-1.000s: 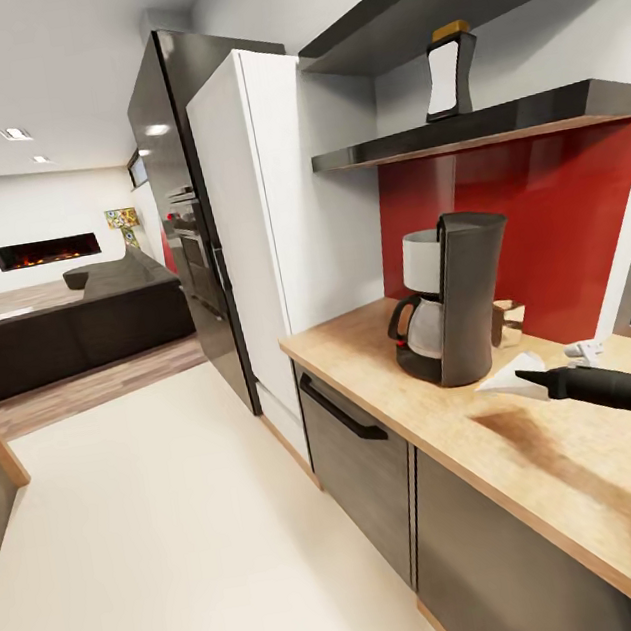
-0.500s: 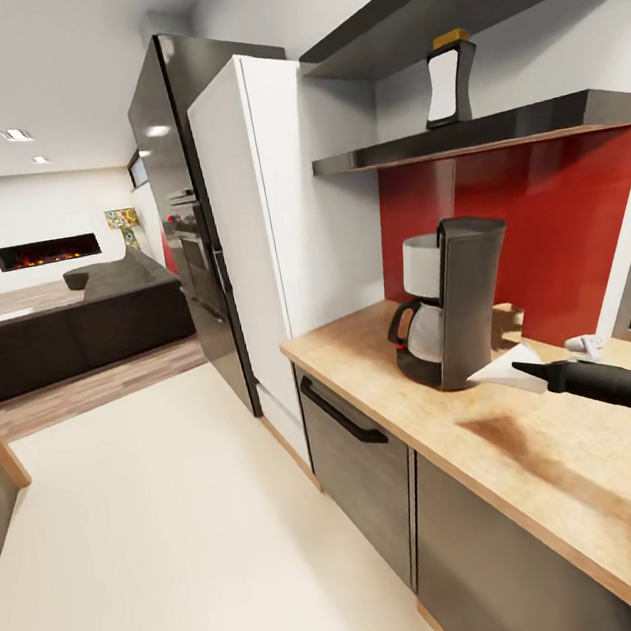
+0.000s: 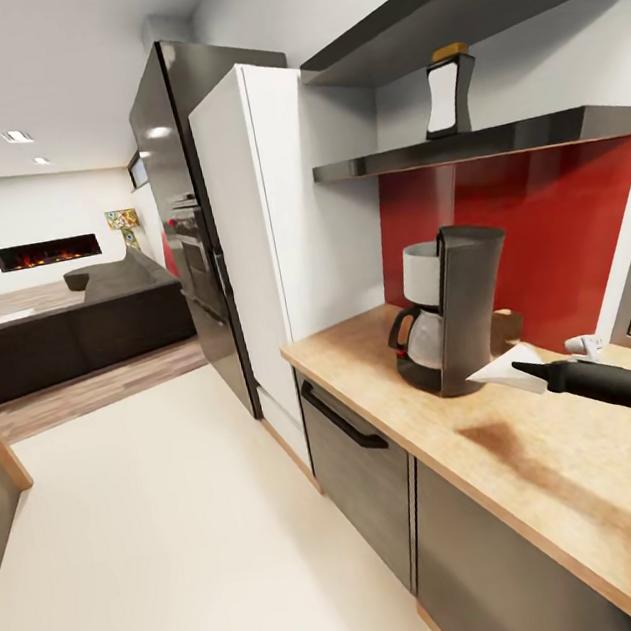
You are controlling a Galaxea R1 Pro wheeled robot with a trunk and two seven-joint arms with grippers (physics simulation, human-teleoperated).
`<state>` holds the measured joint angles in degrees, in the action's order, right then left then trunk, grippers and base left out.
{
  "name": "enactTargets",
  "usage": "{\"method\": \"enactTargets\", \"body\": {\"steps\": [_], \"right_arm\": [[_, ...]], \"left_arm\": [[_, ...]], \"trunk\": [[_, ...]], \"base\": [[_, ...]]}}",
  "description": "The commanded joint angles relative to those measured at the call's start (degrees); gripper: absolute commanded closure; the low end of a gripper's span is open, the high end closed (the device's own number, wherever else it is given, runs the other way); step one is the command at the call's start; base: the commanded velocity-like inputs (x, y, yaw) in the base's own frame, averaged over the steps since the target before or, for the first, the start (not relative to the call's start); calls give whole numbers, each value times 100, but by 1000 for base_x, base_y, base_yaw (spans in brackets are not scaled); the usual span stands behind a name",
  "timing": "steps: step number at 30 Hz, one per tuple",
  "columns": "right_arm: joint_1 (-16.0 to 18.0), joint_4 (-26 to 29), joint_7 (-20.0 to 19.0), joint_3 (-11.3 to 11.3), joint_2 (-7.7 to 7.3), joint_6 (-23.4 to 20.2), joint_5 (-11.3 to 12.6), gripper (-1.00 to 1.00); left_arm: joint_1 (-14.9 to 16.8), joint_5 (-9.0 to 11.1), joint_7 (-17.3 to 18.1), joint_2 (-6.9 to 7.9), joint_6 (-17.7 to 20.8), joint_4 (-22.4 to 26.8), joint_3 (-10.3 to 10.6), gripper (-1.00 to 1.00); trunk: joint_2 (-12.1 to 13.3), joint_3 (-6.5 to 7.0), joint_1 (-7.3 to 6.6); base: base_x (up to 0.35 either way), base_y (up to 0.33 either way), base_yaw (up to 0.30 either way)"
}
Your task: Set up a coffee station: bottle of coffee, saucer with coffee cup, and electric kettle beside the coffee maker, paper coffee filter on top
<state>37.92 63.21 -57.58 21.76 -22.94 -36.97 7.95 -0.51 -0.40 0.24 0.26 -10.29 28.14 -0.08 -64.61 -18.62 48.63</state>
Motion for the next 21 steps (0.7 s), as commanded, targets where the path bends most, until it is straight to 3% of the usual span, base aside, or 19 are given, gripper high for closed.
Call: {"method": "enactTargets", "body": {"steps": [1,14,21], "right_arm": [[4,-1,-7,4,0,-47,31,100],[3,-1,-7,-12,6,-47,36,100],[3,-1,-7,-20,8,-47,32,100]], "left_arm": [[-2,-4,3,0,-8,7,-1,-100],[-2,-4,3,0,-8,7,-1,-100],[-2,-4,3,0,-8,7,-3,-100]], "trunk": [[38,13,-22],[559,246,-308],[559,246,-308]], "base": [[0,0,0],[0,0,0],[0,0,-89]]}}
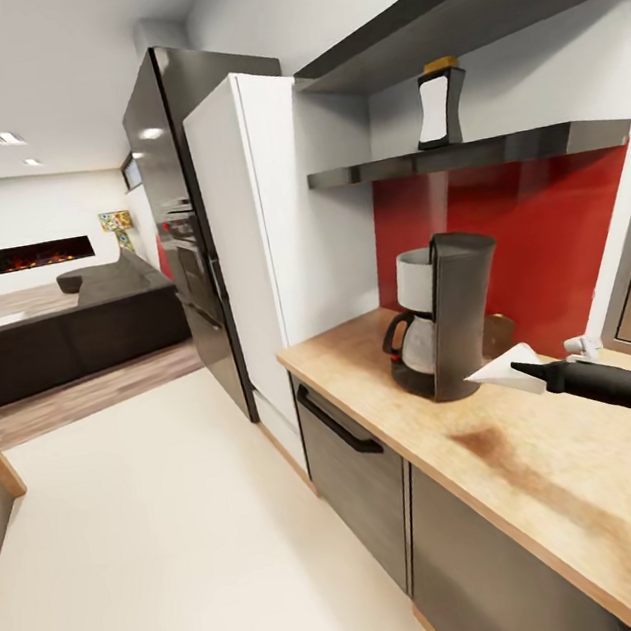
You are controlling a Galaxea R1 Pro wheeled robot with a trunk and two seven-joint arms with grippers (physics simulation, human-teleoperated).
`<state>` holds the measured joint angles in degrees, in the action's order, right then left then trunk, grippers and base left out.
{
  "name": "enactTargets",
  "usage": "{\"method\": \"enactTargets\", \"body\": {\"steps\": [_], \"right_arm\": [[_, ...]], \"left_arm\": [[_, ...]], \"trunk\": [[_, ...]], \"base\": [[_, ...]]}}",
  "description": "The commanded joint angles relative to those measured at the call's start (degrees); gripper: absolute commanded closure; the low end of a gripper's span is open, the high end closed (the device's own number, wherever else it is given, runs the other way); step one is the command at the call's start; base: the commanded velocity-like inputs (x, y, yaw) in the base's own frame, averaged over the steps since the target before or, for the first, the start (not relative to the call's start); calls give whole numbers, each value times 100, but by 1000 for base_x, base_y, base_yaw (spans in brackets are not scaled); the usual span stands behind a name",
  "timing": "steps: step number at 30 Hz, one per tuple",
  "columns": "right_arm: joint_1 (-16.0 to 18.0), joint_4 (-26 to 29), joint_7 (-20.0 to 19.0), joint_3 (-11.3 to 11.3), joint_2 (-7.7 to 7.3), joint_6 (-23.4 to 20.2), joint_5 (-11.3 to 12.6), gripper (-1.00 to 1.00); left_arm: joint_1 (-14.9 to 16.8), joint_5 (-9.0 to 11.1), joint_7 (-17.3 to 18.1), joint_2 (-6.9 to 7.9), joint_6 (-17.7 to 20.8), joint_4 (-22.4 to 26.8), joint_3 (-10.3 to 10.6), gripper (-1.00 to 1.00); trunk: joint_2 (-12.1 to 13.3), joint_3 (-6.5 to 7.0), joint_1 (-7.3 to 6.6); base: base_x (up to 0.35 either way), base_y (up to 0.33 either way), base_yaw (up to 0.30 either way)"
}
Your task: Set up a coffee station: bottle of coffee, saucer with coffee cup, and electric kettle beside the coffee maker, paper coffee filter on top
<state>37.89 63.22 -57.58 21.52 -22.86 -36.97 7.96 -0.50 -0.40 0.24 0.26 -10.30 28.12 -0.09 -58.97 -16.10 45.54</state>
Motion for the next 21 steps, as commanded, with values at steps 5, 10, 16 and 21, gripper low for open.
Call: {"method": "enactTargets", "body": {"steps": [5,10,16,21], "right_arm": [[4,2,-7,0,1,-47,34,100],[2,5,-7,-1,1,-41,32,100],[3,6,-7,-6,1,-38,35,100],[1,136,-7,-7,15,-40,38,100]], "left_arm": [[-3,-4,3,1,-7,9,-1,-100],[-3,-4,3,3,-7,9,-4,-100],[-3,-4,9,8,-7,9,-7,-100],[-3,-4,11,9,-7,9,-8,-100]], "trunk": [[-4,-5,1],[-4,2,1],[-4,6,1],[-4,7,1]], "base": [[0,0,-237],[0,47,-255],[-22,224,-93],[-60,285,-28]]}}
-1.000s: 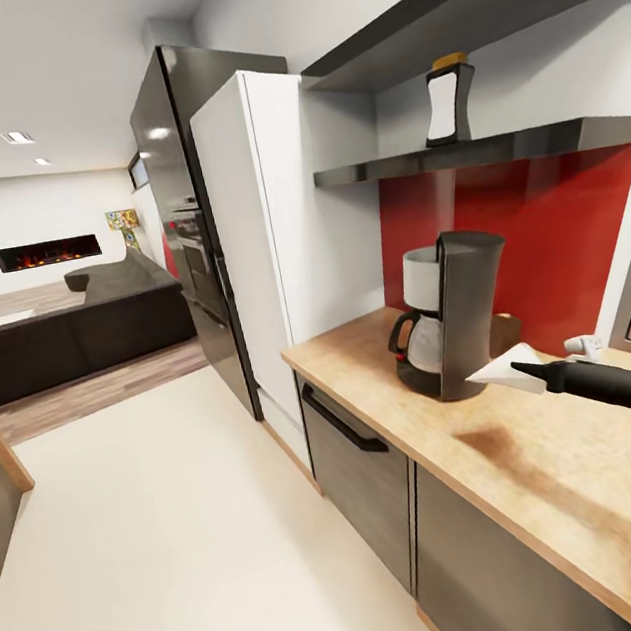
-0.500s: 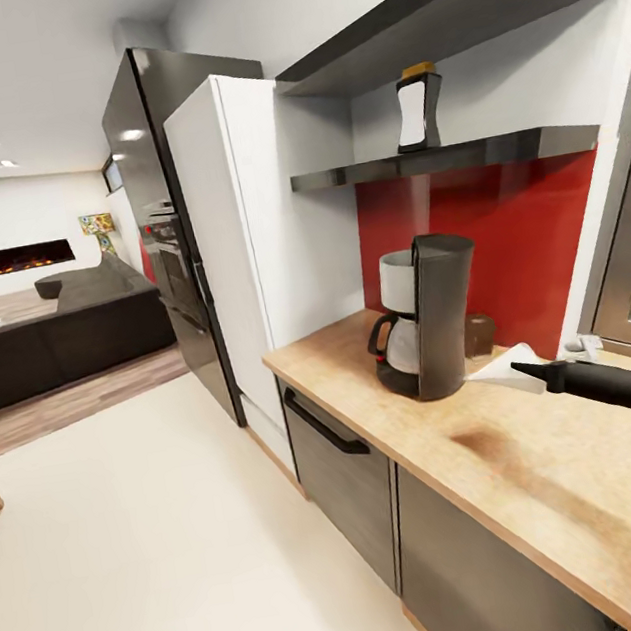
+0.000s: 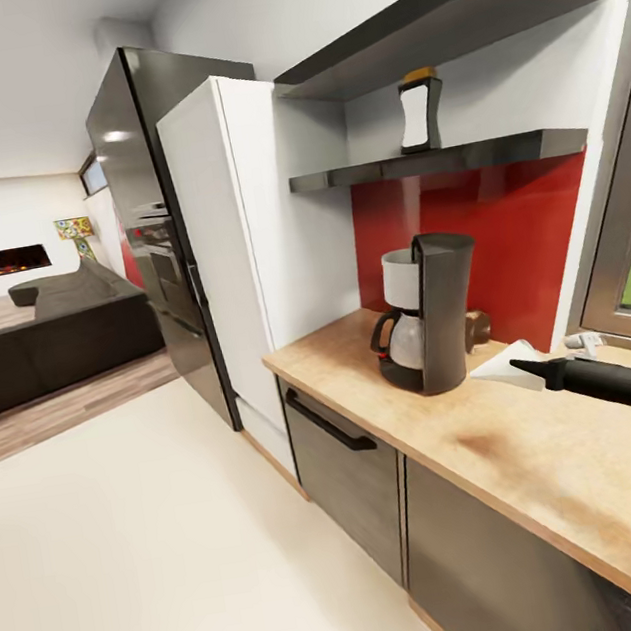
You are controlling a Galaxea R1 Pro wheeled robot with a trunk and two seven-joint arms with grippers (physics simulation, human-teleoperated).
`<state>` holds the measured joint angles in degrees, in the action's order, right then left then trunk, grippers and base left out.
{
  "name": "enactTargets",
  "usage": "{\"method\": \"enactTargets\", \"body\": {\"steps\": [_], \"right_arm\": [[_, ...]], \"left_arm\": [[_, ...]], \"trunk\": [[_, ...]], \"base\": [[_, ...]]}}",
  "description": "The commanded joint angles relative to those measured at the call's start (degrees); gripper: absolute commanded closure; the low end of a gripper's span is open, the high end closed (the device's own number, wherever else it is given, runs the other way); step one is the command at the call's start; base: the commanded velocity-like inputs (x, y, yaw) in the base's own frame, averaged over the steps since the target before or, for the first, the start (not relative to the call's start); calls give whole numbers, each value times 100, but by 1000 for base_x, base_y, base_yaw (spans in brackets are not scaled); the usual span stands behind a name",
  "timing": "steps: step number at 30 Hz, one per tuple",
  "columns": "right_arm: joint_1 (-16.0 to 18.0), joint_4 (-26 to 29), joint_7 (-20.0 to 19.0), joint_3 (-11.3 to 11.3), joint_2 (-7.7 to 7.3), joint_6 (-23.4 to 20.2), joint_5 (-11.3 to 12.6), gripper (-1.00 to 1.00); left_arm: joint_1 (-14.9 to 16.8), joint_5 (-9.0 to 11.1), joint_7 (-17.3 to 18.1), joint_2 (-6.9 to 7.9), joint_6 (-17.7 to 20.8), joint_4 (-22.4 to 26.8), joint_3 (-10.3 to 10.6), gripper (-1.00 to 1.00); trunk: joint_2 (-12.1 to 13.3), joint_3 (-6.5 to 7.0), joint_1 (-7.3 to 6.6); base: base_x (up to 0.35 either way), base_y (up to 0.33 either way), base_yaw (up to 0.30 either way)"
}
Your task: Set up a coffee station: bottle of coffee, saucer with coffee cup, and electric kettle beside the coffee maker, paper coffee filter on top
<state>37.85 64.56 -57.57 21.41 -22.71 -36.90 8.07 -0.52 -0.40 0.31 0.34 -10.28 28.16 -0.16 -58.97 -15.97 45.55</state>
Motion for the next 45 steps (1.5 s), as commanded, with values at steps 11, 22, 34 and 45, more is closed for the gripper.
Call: {"method": "enactTargets", "body": {"steps": [11,22,34,45], "right_arm": [[-3,439,44,-16,302,-88,-34,100],[-5,1259,799,-794,1683,-866,-655,100],[-5,1562,1258,-1040,2024,-1221,-651,100],[-5,1577,1258,-1042,2025,-1274,-648,100]], "left_arm": [[-1,-4,4,11,-9,5,-2,-100],[-1,-4,4,10,-9,5,3,-100],[-1,-4,4,10,-9,5,7,-100],[-1,-4,4,10,-9,5,7,-100]], "trunk": [[-5,-6,0],[-5,-6,0],[-5,-6,0],[-5,-6,0]], "base": [[-11,111,-158],[0,1,-15],[0,0,-126],[0,0,-283]]}}
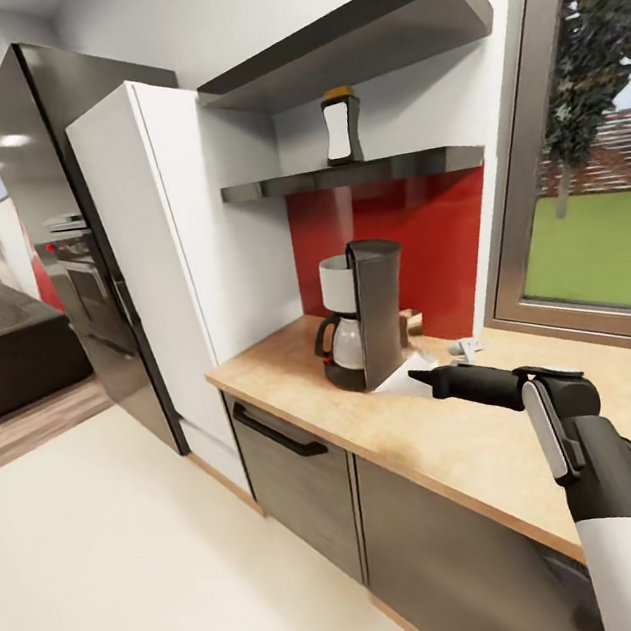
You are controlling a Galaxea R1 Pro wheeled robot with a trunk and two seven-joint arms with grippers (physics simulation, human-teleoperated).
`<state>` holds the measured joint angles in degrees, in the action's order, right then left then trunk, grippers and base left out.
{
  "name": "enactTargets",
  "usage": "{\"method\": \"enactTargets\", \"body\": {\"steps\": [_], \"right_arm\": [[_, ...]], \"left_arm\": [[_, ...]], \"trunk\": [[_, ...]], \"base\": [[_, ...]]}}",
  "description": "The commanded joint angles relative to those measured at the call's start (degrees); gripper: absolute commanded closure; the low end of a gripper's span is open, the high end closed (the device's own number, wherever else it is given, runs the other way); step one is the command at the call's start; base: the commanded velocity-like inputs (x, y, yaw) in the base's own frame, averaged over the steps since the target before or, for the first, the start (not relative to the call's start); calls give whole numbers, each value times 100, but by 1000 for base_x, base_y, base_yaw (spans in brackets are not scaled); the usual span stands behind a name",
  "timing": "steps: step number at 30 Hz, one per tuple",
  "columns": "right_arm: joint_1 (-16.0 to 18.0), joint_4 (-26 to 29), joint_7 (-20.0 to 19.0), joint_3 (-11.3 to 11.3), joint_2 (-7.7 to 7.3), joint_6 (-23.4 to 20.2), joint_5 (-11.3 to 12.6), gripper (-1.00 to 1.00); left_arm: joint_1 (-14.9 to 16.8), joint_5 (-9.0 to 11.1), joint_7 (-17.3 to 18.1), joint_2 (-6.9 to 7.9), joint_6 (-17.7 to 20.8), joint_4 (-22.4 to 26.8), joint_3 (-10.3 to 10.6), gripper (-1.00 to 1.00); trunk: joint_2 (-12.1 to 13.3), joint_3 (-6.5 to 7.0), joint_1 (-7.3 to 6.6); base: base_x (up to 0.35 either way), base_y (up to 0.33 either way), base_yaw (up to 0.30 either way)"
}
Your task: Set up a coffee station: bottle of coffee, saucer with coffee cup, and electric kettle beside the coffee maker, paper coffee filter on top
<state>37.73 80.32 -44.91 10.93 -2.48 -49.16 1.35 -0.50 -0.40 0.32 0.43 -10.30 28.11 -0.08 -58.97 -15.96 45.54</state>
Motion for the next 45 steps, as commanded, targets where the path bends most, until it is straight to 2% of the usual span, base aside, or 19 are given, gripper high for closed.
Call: {"method": "enactTargets", "body": {"steps": [1,11,34,45], "right_arm": [[6,0,-9,6,2,-49,23,100],[6,1,-9,5,2,-50,23,100],[6,1,-18,5,2,-58,33,100],[6,1,-19,6,2,-59,38,100]], "left_arm": [[-3,-4,3,1,-7,10,-1,-100],[-3,-4,3,1,-7,10,-3,-100],[-3,-4,3,1,-7,10,-1,-100],[-3,-4,3,1,-7,10,-6,-100]], "trunk": [[-5,-6,1],[-5,-6,1],[-5,19,1],[-5,70,1]], "base": [[0,0,-285],[0,97,-266],[0,218,-90],[0,38,-223]]}}
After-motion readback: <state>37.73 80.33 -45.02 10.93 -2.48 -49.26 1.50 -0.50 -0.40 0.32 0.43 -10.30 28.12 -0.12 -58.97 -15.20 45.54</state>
